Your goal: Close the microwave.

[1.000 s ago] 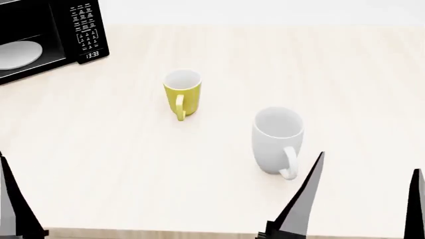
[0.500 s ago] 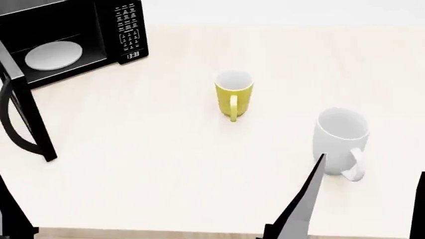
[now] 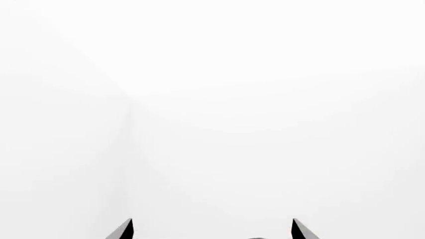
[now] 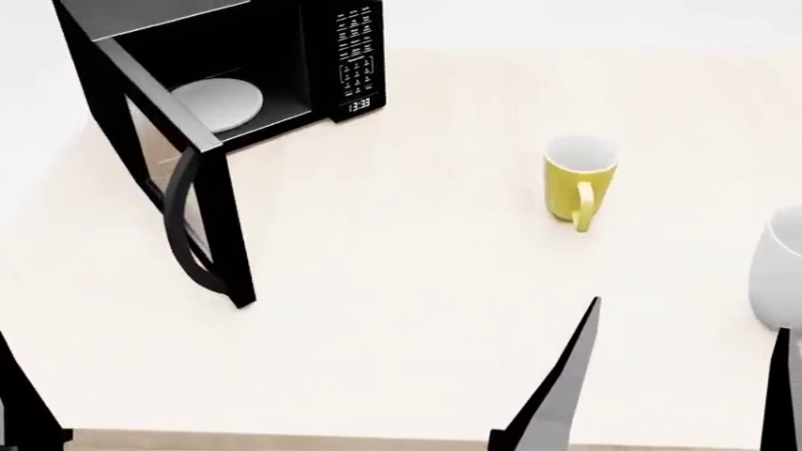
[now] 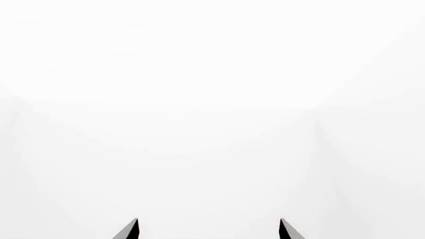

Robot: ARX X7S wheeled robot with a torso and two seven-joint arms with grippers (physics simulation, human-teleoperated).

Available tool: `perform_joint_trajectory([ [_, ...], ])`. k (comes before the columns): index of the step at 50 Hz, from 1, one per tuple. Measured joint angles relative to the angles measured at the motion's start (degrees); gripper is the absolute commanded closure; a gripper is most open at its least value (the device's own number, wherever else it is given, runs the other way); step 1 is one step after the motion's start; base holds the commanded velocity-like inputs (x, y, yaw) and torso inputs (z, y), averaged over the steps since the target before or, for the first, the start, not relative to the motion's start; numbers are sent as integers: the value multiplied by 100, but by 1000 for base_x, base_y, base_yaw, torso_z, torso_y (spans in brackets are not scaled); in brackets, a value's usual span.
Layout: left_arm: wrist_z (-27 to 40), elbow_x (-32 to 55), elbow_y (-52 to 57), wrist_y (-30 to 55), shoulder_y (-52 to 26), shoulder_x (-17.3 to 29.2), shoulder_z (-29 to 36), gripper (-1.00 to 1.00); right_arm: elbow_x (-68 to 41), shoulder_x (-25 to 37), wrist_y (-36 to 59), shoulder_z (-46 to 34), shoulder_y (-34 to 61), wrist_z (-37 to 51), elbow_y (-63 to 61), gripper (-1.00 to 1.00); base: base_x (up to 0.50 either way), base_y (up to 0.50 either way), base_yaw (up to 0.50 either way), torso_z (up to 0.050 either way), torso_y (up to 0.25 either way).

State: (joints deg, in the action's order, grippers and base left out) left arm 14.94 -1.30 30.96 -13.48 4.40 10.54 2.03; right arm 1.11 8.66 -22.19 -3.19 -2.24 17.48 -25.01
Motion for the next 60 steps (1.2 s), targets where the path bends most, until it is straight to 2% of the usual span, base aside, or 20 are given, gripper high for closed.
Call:
perform_joint_trajectory([
  [18, 102, -72, -70, -89, 6, 66, 61, -100, -7, 91, -41, -83, -11, 90, 42, -100, 0, 497, 0, 0, 0],
  [29, 153, -78, -89, -84, 5, 108, 90, -100, -9, 173, 13, -240, -18, 36, 10, -100, 29, 0, 0, 0, 0],
  [60, 265, -47, -143, -79, 7, 192, 214, -100, 217, 394, -243, -582, -115, -56, -131, -100, 500, 11, 0, 0, 0],
])
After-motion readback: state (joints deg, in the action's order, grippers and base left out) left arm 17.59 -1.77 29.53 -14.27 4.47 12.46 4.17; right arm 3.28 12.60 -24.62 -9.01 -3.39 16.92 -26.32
